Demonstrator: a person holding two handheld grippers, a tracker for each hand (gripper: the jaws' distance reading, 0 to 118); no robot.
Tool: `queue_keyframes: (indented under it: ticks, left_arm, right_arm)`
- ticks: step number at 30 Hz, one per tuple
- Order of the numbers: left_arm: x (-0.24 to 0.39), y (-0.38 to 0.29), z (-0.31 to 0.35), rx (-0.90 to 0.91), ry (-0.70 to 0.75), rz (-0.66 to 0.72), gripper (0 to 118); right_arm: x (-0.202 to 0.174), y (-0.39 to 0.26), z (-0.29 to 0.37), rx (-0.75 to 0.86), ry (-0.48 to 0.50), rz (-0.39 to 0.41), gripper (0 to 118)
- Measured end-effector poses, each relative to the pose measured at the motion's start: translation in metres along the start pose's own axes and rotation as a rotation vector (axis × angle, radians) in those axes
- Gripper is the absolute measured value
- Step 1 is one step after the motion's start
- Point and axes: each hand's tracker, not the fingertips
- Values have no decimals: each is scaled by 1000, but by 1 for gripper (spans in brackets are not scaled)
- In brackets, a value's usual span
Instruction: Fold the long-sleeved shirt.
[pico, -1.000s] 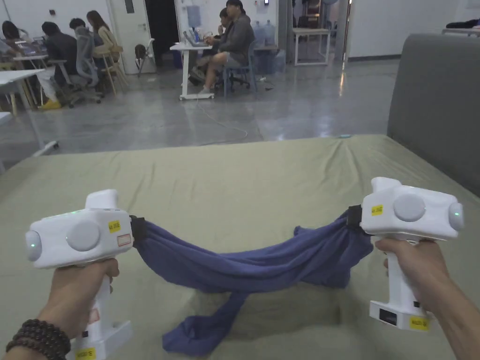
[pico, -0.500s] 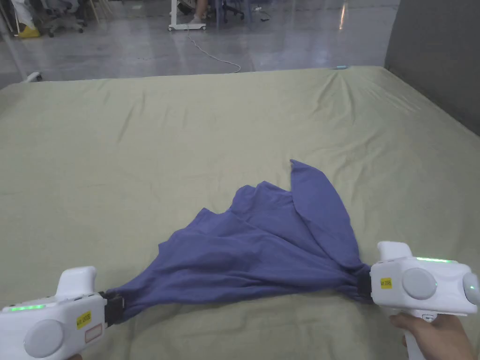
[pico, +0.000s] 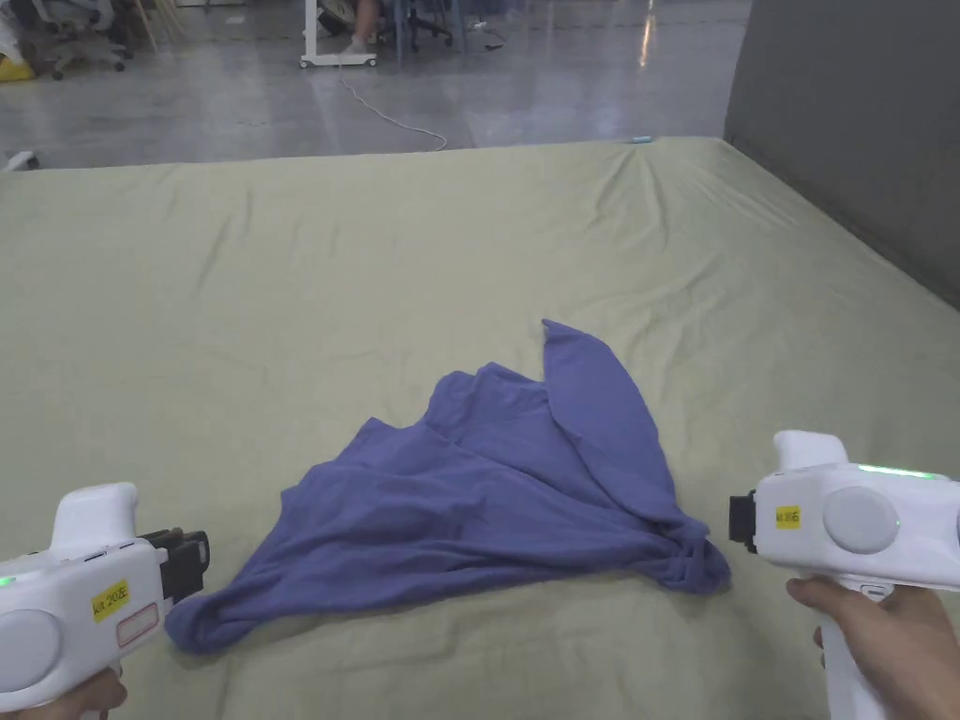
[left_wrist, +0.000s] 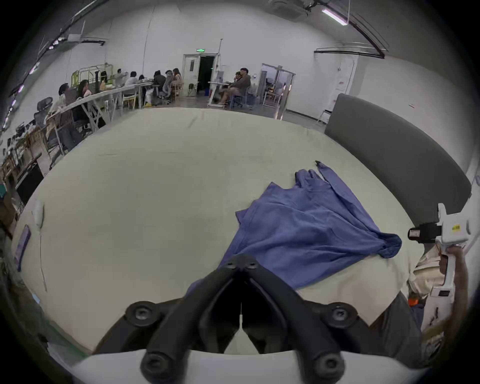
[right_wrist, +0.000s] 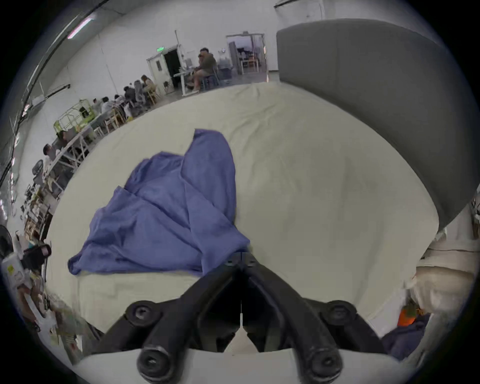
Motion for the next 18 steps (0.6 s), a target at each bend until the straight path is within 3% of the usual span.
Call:
queue_keyframes:
  ticks: [2, 3, 4, 5, 6, 11, 12, 14, 16, 18]
  left_arm:
    - [2, 10, -4, -9, -22, -3, 0]
    - [4, 11, -5, -9, -27, 1, 0]
    - [7, 11, -7, -10, -34, 1, 0]
    - [9, 18, -9, -11, -39, -2, 0]
    - [12, 24, -12, -14, -40, -9, 0]
    - [34, 51, -37, -32, -54, -54, 0]
    - [37, 55, -44, -35, -59, -58, 0]
    - [47, 71, -63, -49, -72, -77, 0]
    - [55, 83, -86, -63, -80, -84, 0]
    - [62, 98, -109, -73, -85, -87, 0]
  right_arm:
    - [1, -4, -5, -3, 5, 7, 0]
    - [-1, -4, -5, -5, 4, 12, 15]
    - [-2, -2, -6, -5, 10, 18, 43]
    - [-4, 1, -11, -12, 26, 21, 62]
    - [-5, 2, -16, -15, 33, 16, 65]
    - [-22, 14, -54, -131, 22, 57, 61]
    - [-25, 15, -62, -166, 19, 68, 46]
    - [-28, 15, -83, -200, -8, 86, 39]
    - [-31, 11, -89, -192, -6, 84, 5]
    - [-34, 9, -89, -203, 3, 88, 4]
